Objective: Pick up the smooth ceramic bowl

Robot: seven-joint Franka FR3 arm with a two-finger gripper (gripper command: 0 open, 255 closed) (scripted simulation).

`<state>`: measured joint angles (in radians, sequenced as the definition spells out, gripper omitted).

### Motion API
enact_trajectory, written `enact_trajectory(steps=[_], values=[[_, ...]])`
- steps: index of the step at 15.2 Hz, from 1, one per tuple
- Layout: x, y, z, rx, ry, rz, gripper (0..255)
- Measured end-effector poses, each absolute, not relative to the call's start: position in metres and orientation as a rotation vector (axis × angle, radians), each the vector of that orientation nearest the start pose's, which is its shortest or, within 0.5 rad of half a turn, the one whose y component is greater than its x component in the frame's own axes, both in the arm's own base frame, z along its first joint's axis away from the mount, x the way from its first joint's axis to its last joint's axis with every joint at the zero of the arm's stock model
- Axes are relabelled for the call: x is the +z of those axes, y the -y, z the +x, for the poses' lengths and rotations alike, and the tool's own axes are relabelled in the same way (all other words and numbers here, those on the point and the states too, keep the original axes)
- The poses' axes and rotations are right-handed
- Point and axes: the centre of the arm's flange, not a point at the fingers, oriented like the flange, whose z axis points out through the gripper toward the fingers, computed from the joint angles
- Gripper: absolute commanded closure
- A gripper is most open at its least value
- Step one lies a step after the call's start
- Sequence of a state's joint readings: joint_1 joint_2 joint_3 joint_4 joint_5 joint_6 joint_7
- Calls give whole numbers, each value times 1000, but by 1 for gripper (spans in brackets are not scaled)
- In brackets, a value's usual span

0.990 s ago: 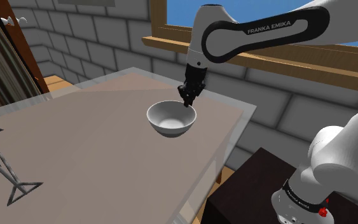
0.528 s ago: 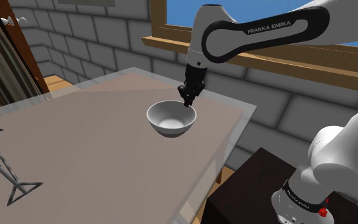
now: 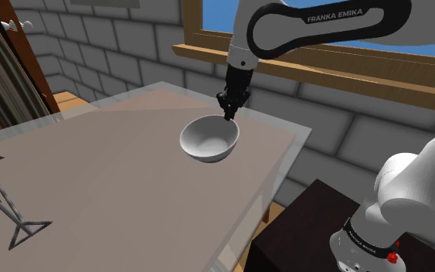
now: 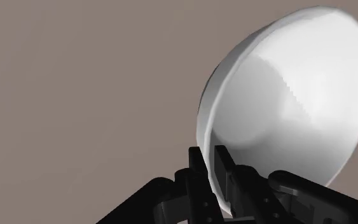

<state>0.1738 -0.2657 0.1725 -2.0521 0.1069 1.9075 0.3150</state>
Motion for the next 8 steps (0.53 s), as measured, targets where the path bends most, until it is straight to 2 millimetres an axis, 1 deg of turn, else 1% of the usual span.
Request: enact_trajectory(steps=[8], values=[[600, -180, 457, -141, -2, -3046, 255]])
